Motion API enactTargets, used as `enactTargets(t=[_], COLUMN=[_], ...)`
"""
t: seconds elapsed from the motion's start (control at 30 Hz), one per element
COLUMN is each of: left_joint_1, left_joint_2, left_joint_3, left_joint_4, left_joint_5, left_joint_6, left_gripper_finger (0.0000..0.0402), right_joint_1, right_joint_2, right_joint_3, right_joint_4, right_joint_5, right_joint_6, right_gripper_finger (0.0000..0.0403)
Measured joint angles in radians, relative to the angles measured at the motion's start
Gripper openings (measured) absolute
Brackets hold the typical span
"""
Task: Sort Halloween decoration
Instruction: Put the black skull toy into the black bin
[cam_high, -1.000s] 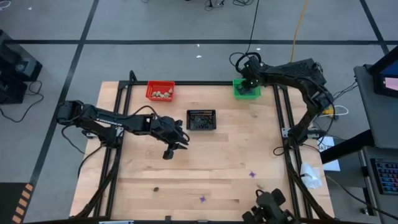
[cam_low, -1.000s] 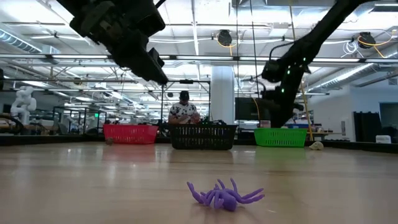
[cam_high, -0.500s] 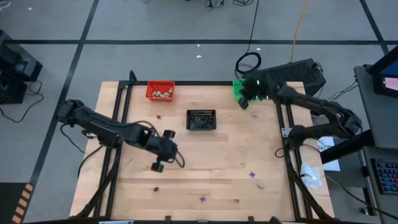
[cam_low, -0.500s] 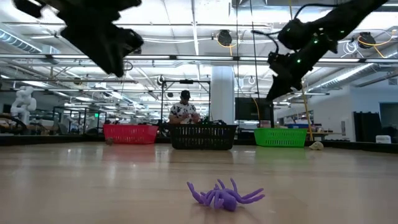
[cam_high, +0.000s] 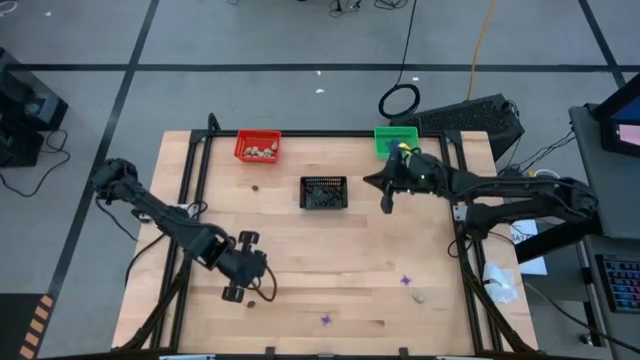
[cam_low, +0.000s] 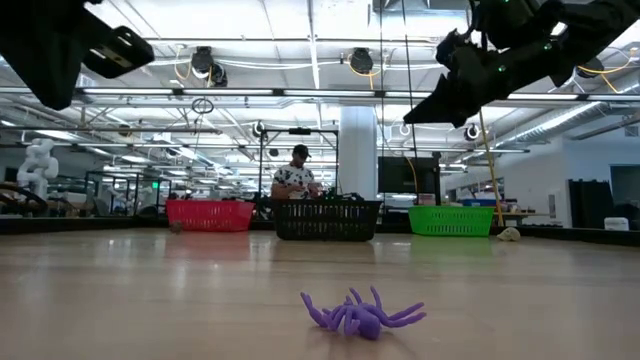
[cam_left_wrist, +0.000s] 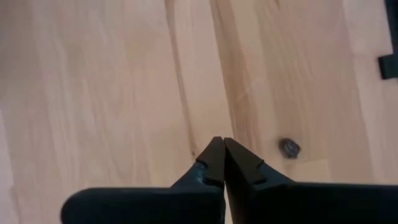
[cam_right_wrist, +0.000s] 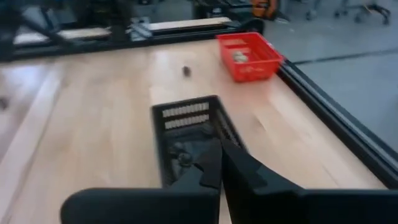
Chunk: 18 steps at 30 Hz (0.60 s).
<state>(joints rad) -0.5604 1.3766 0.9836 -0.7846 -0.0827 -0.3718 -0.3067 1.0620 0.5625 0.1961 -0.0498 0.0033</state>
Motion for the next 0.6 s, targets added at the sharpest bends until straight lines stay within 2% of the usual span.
enactTargets(t=[0.2, 0.4, 0.6], left_joint_1=[-0.052, -0.083, -0.097], left_joint_2=[0.0, 0.0, 0.0], left_joint_3=[-0.001, -0.001, -0.001], left_joint_4=[-0.023, -0.022, -0.021], left_joint_5=[-0.035, -0.11, -0.119], left_joint_6=[-0.103, -0.146, -0.146], left_gripper_finger=[0.001, 0.0021, 0.0025], right_joint_1=[0.094, 0.158, 0.193], right_joint_2=[0.026, 0.029, 0.029], right_joint_3=[0.0, 0.0, 0.0], right_joint_4=[0.023, 0.021, 0.02], right_joint_5=[-0.004, -0.001, 0.038], right_joint_6=[-0.123, -0.128, -0.129], right_gripper_finger=[0.0, 0.0, 0.0])
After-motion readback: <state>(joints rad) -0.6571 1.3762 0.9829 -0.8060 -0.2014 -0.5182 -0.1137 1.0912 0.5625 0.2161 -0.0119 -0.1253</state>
